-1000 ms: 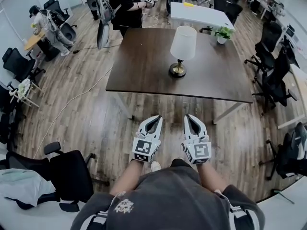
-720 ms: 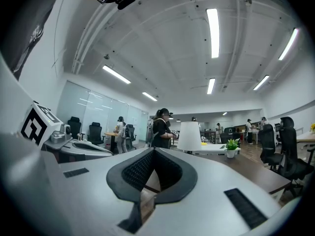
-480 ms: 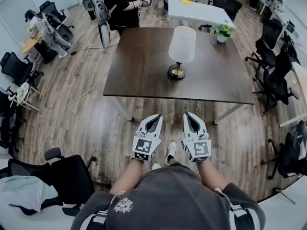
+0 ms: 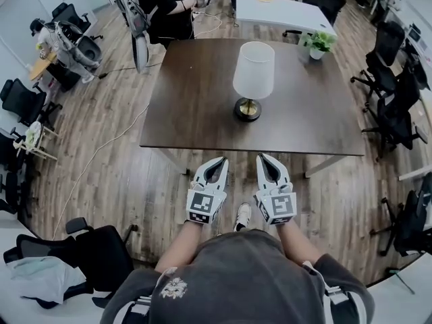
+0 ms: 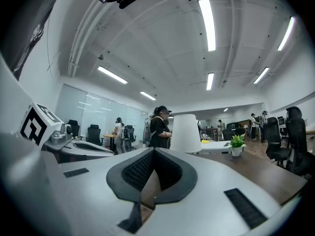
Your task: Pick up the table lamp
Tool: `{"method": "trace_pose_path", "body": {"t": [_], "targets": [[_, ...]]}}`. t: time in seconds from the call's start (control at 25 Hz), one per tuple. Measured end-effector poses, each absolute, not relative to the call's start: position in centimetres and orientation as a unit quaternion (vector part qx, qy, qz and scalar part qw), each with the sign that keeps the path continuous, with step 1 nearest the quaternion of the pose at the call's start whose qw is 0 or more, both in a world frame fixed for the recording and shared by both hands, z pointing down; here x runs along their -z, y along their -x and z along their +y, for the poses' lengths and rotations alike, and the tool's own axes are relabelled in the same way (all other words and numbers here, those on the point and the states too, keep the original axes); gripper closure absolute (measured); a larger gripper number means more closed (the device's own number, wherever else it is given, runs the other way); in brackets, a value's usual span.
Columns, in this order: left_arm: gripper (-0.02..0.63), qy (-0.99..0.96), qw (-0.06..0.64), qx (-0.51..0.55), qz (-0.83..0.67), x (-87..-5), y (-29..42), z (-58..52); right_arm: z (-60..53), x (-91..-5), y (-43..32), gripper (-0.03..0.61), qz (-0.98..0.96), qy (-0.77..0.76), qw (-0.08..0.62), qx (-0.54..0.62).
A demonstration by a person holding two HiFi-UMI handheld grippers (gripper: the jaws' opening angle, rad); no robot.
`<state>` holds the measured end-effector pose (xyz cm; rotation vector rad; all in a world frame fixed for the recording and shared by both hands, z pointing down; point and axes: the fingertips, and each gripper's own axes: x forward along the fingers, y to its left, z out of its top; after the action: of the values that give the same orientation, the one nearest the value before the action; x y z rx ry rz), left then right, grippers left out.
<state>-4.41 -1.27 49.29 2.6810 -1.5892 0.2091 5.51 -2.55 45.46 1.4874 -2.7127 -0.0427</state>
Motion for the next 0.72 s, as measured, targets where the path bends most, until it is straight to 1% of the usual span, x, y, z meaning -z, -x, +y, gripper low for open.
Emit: {"method": "trace_pose_path", "body": {"t": [0.32, 0.72], "targets": [[0.607, -0.854, 0.006, -0.068, -0.516, -49.8, 3.2, -7.1, -8.4, -46.7, -6.3, 0.561, -0.882, -0.47, 0.023, 0.003], [0.607, -0.845, 0.04, -0.064, -0.529, -51.0, 2.3, -11.8, -13.4, -48.3, -7.2, 0.561, -0.893, -0.449, 0.033, -0.013]]}}
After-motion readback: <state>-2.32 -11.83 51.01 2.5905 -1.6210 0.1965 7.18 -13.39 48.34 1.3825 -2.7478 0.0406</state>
